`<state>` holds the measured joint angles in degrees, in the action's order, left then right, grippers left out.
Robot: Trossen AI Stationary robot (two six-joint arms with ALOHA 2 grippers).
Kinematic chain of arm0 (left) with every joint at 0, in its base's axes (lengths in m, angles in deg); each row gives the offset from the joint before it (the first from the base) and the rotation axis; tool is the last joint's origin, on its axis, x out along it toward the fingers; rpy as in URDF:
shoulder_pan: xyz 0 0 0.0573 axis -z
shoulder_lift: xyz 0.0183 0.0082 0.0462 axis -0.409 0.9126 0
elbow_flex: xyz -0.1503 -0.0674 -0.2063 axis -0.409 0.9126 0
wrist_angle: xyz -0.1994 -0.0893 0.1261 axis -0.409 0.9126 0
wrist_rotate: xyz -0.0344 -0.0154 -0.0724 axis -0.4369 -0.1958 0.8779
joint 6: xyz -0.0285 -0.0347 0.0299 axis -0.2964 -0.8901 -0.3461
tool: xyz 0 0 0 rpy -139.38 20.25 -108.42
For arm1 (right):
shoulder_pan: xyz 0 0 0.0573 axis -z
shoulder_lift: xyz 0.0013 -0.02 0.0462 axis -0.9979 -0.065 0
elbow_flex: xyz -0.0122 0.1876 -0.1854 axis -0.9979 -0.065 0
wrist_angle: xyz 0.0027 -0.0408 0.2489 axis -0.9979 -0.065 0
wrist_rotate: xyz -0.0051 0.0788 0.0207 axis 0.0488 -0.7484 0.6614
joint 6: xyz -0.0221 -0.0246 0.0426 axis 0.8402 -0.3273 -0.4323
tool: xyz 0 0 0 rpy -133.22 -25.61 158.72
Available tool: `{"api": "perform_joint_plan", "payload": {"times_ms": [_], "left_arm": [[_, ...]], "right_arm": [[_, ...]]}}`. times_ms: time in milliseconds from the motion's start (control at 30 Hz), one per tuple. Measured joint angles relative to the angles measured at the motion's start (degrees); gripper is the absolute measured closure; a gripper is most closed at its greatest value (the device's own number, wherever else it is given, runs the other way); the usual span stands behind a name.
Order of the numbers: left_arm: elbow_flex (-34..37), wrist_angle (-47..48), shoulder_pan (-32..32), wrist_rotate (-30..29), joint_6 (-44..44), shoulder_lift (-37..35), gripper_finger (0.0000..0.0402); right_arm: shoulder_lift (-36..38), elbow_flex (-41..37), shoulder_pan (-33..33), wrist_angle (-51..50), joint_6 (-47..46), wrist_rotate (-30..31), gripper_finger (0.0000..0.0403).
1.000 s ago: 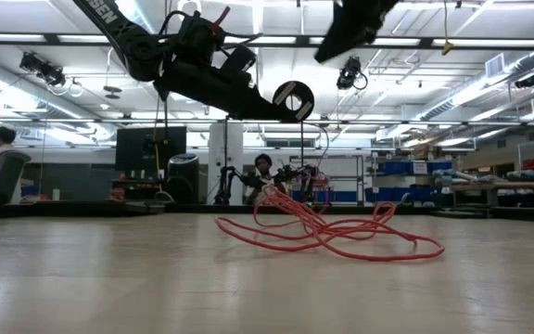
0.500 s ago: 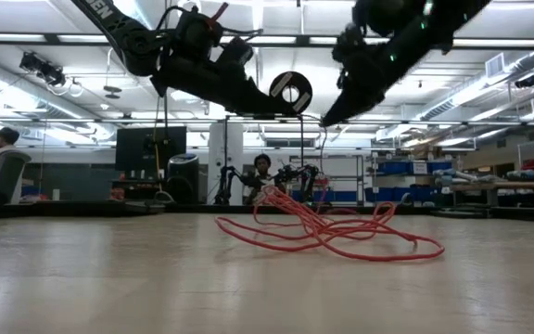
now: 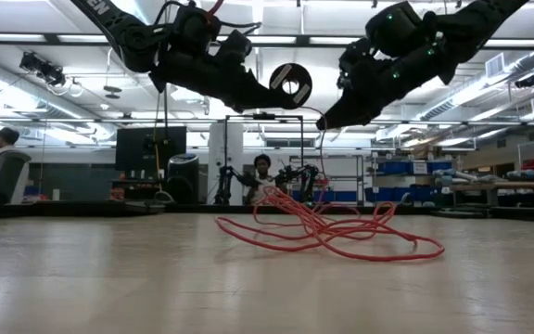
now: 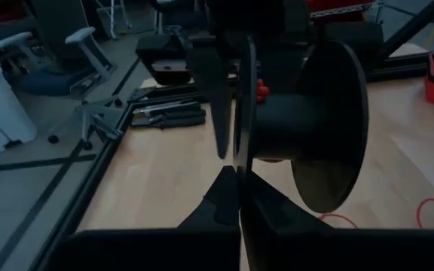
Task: Coil cords
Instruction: Coil the red wire onto the spool
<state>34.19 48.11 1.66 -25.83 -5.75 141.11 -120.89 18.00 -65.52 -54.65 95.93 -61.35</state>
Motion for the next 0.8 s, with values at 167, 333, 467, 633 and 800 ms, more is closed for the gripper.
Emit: {"api": "perform_joint_plan", "payload": {"times_ms": [167, 333, 467, 633, 800], "left_arm": [[0.00, 3.14, 0.00, 0.41, -0.23, -0.24, 0.0400], [0.00, 4.29, 0.00, -0.19, 0.65, -0.35, 0.0400], [0.00, 4.17, 0.00, -0.36, 0.74, -0.37, 0.0400], [0.00, 4.54, -0.02, -1.43, 0.76, -0.37, 0.0400], [0.00, 4.44, -0.04, -2.35, 1.05, -0.39, 0.0400]], "right_arm": [[0.00, 0.00, 1.96, -0.59, -1.20, -9.74, 0.0320], [-0.20, 0.03, 3.26, -0.66, -2.93, -11.25, 0.0323], [-0.42, 0.04, 2.98, -2.52, -3.69, -11.54, 0.0321], [-0.42, 0.04, 3.14, -6.86, -5.62, -13.52, 0.0321], [-0.44, 0.04, 3.33, -8.98, -11.14, -14.53, 0.0321]]}}
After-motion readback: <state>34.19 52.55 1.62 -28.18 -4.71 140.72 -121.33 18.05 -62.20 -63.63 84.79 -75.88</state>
